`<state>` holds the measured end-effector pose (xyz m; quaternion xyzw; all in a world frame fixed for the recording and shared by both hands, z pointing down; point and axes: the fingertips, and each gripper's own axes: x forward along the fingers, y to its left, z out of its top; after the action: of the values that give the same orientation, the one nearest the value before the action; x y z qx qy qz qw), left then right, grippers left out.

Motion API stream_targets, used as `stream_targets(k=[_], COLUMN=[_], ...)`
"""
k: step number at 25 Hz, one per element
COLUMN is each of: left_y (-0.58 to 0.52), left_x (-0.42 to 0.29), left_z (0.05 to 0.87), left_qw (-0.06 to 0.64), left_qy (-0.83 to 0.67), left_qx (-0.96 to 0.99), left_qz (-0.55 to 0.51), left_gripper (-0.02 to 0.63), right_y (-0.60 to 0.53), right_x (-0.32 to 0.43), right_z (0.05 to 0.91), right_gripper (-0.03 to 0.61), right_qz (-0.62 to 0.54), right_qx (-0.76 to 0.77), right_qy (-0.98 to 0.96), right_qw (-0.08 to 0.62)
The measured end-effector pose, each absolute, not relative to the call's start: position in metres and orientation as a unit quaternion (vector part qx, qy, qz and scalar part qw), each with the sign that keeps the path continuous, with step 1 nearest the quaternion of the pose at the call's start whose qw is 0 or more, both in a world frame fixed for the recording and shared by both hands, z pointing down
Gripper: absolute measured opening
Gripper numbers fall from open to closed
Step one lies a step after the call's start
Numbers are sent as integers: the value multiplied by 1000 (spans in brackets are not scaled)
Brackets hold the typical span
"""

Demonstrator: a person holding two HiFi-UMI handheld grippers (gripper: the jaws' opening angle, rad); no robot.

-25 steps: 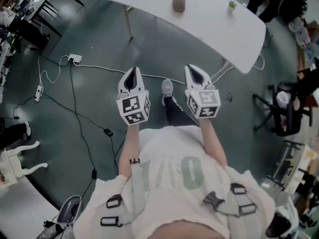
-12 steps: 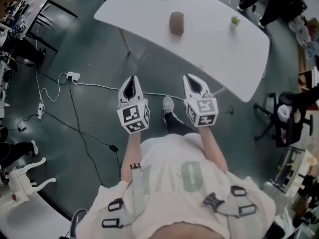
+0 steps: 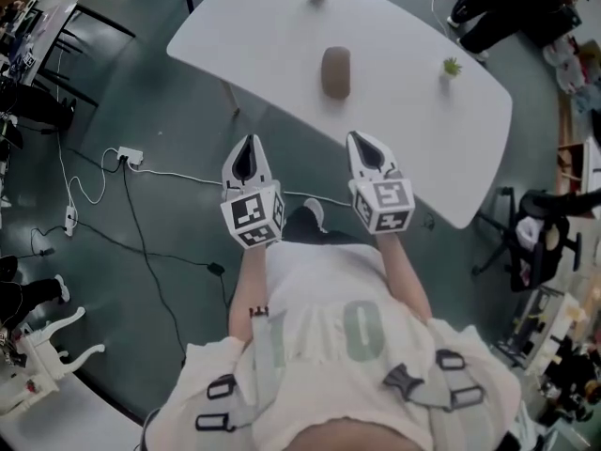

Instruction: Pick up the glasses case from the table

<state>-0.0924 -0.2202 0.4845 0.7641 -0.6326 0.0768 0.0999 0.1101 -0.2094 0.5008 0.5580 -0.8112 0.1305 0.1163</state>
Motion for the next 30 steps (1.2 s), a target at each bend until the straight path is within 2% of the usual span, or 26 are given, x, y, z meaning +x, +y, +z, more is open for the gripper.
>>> stream_targets(k=[19,26,28,30], left_y=[-319,-332,-335,-337], left_x=[-96,-95,-94,-94], left_z=[460,455,450,446], left_qw=[81,73,70,67], left_qy=[-593,-584,-581,-578], left_qx=[796,804,806,809], left_qz=[87,90,86,83], left_gripper=[3,3,3,3], right_y=[-285,-292,-295,-299], right_x=[118,121,119,119], right_z=[484,472,472,471], right_gripper=[2,13,132,301], right_qz=[134,125,124,123], right_qx=[614,630,630,641], right_qy=[-771,-763,-765,-756], right_qw=[98,67,61,43])
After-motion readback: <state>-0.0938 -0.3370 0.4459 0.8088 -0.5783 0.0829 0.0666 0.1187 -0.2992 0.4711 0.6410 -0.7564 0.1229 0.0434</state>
